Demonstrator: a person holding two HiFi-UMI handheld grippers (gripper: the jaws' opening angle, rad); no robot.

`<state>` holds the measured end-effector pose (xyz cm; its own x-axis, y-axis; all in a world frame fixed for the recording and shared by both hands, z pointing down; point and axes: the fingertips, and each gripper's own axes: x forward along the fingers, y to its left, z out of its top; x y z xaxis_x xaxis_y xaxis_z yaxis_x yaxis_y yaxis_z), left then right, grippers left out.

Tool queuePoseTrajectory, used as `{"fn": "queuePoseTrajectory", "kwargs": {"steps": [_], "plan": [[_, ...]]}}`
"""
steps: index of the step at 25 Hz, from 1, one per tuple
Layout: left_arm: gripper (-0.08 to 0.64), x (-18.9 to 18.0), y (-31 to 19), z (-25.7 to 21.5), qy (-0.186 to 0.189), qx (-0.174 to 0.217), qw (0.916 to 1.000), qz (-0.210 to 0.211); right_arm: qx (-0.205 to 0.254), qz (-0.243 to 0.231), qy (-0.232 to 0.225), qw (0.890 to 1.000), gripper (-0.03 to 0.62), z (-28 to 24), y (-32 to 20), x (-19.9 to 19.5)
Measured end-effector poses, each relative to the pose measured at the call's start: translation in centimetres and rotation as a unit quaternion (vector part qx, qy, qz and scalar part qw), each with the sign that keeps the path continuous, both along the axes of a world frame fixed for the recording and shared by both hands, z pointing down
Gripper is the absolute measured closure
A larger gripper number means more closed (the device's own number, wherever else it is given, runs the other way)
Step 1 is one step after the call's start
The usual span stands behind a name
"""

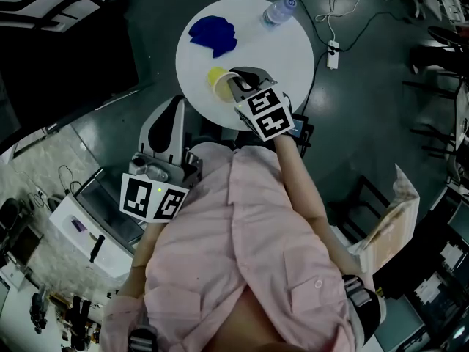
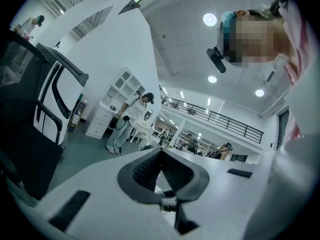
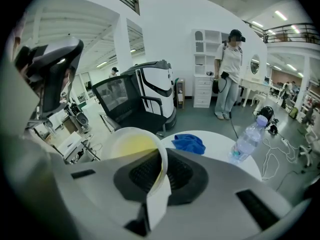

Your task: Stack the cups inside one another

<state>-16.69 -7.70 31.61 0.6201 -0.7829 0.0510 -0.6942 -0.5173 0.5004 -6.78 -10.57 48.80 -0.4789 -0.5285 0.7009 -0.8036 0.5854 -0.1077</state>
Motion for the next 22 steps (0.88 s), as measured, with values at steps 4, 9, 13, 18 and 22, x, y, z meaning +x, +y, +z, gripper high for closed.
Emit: {"fn": "queuePoseTrajectory", "kwargs": {"steps": [4, 9, 13, 18, 22], "plan": [[0.551, 0.2, 0.0, 0.1, 0.001, -0.002, 1.0, 0.004, -0.007, -0.003, 0.004, 1.0, 0.555, 0.6, 0.0, 0.1], [0.551, 0.4, 0.0, 0.0, 0.001, -0.001, 1.0, 0.008, -0.02, -0.009, 0.01, 1.0, 0.555, 1.4, 0.1, 0.1], [0.551, 0.5, 0.0, 0.1, 0.0, 0.0, 1.0, 0.008, -0.03, -0.019, 0.021, 0.999, 0.555, 2.5, 0.1, 0.2], [0.551, 0.5, 0.1, -0.1, 0.0, 0.001, 1.0, 0.007, -0.035, -0.035, 0.045, 0.998, 0.555, 3.5, 0.0, 0.3], [0.551, 0.3, 0.1, -0.1, -0.001, 0.002, 1.0, 0.003, -0.041, -0.045, 0.053, 0.997, 0.555, 4.2, 0.2, 0.1]]}}
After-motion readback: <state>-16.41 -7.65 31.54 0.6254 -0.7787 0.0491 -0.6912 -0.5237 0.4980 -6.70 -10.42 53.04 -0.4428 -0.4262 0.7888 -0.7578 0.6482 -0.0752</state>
